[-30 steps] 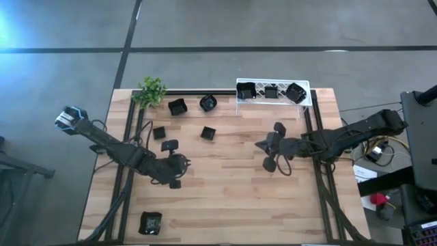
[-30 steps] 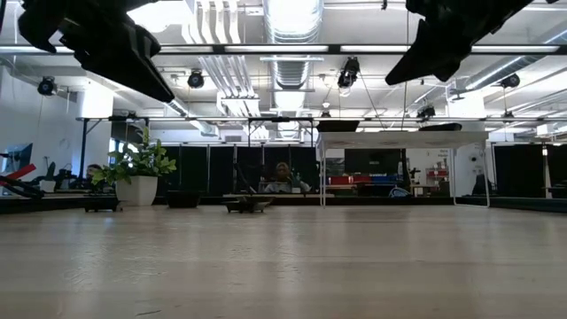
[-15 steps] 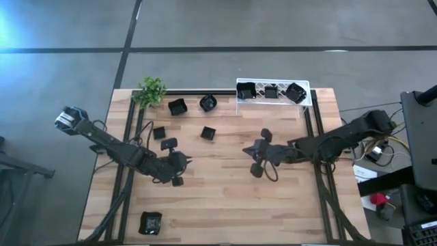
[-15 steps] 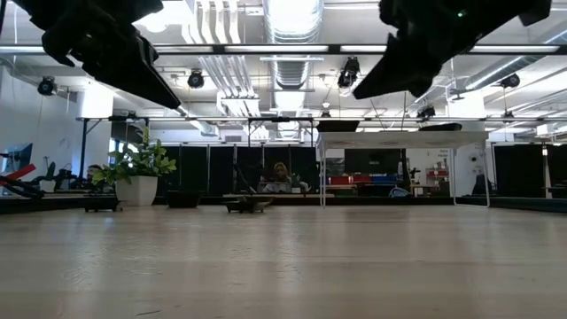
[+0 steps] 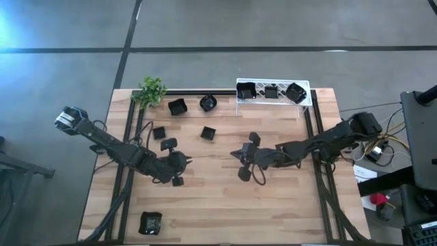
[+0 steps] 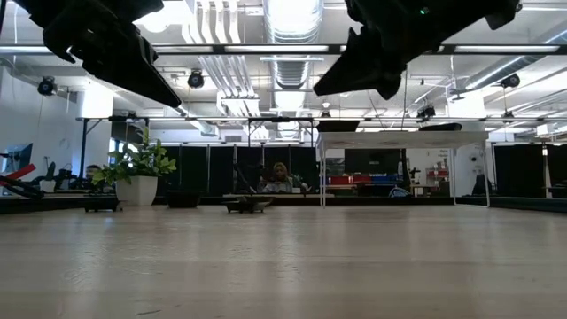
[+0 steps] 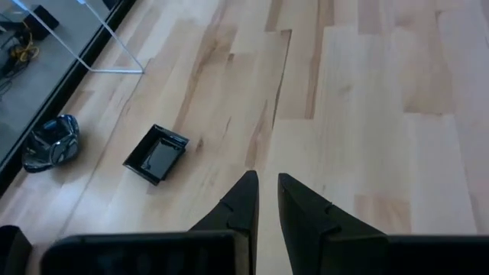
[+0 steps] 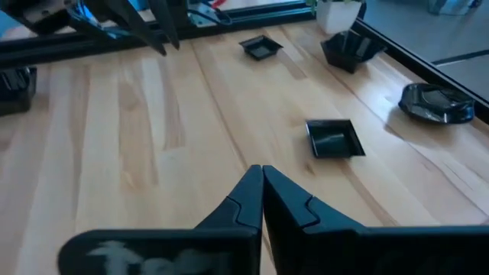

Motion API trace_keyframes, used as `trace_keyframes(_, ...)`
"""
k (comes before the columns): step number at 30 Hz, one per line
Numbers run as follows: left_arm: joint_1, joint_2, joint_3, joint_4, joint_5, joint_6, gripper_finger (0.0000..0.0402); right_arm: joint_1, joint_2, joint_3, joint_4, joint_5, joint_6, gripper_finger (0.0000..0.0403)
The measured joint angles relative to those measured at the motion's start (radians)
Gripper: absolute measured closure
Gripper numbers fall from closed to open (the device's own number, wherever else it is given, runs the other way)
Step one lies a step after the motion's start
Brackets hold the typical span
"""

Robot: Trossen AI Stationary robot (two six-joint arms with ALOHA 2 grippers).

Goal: Pick & Place Mini shaped plates
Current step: Stack the black square plate on top of the black square plate on the shelf

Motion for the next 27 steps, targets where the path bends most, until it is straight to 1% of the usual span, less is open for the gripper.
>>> trace_keyframes(8,0.000,0.002,-0.023,0.000,-0.011,-0.092,0.0354,0.000,-0.004,0.028,0.002,-0.002,-0.003,0.0394)
trace_keyframes(11,0.000,0.002,-0.034,0.008,-0.096,-0.107,0.0354,0.000,-0.005,0.028,-0.001,-0.012,0.001,0.0394)
trace_keyframes(13,0.006,0.002,-0.039,0.025,-0.163,-0.129,0.0354,0.000,-0.006,0.028,-0.001,-0.053,0.005,0.0394)
trace_keyframes(16,0.013,0.002,-0.040,0.026,-0.218,-0.167,0.0354,0.001,-0.006,0.028,-0.001,-0.129,0.005,0.0394)
trace_keyframes(18,0.019,0.002,-0.040,0.027,-0.247,-0.209,0.0354,0.001,-0.006,0.028,-0.001,-0.154,0.005,0.0394)
trace_keyframes(23,0.031,0.002,-0.040,0.027,-0.258,-0.291,0.0354,0.001,-0.006,0.028,-0.001,-0.157,0.003,0.0394)
trace_keyframes(27,0.041,0.002,-0.040,0.027,-0.267,-0.321,0.0354,0.001,-0.006,0.028,-0.001,-0.158,-0.006,0.0394)
